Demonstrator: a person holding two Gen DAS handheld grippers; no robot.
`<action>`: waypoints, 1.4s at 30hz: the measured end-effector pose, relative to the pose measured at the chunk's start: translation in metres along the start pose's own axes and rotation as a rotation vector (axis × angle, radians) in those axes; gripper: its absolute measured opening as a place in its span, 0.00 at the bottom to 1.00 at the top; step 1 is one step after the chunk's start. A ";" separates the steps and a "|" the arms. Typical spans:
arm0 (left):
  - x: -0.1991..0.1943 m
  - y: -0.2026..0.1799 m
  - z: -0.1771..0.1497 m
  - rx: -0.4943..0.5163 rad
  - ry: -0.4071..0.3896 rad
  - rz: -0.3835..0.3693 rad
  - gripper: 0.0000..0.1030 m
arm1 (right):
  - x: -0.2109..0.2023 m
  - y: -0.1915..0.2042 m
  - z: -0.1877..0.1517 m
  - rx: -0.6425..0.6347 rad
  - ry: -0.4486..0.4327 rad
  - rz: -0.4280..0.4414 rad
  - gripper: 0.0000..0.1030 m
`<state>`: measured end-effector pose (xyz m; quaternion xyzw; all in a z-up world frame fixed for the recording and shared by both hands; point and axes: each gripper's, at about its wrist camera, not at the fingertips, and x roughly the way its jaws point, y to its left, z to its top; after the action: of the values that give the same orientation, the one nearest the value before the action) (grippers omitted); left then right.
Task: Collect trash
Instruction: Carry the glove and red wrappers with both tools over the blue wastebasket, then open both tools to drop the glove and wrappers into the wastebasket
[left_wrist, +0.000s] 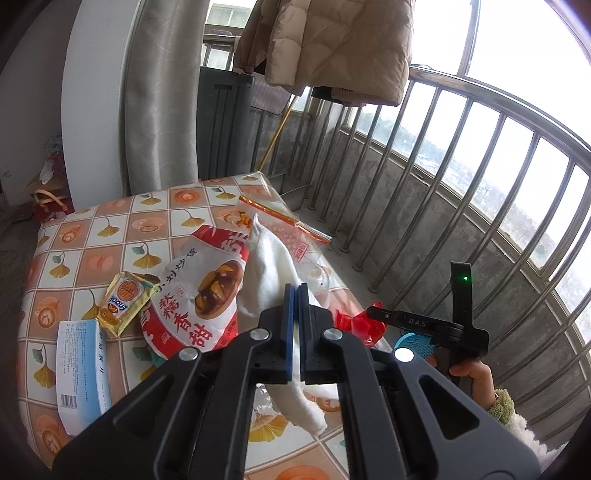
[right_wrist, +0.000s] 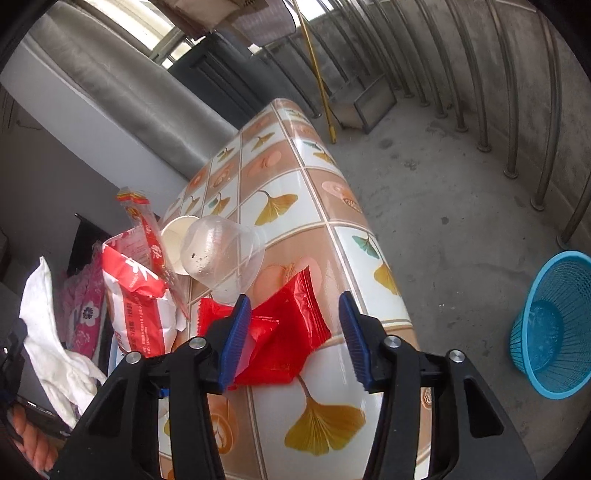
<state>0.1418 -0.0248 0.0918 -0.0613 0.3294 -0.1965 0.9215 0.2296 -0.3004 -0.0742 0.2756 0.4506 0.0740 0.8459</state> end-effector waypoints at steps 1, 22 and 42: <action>0.000 0.003 0.001 -0.004 0.002 0.005 0.00 | 0.004 -0.001 0.000 0.011 0.009 0.008 0.22; 0.070 -0.074 0.011 0.041 0.100 -0.175 0.00 | -0.132 -0.090 -0.010 0.134 -0.261 -0.192 0.05; 0.314 -0.377 -0.091 0.369 0.618 -0.457 0.27 | -0.166 -0.352 -0.079 0.720 -0.296 -0.561 0.16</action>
<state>0.1850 -0.4948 -0.0704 0.0949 0.5274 -0.4604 0.7077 0.0254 -0.6250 -0.1767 0.4263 0.3794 -0.3580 0.7390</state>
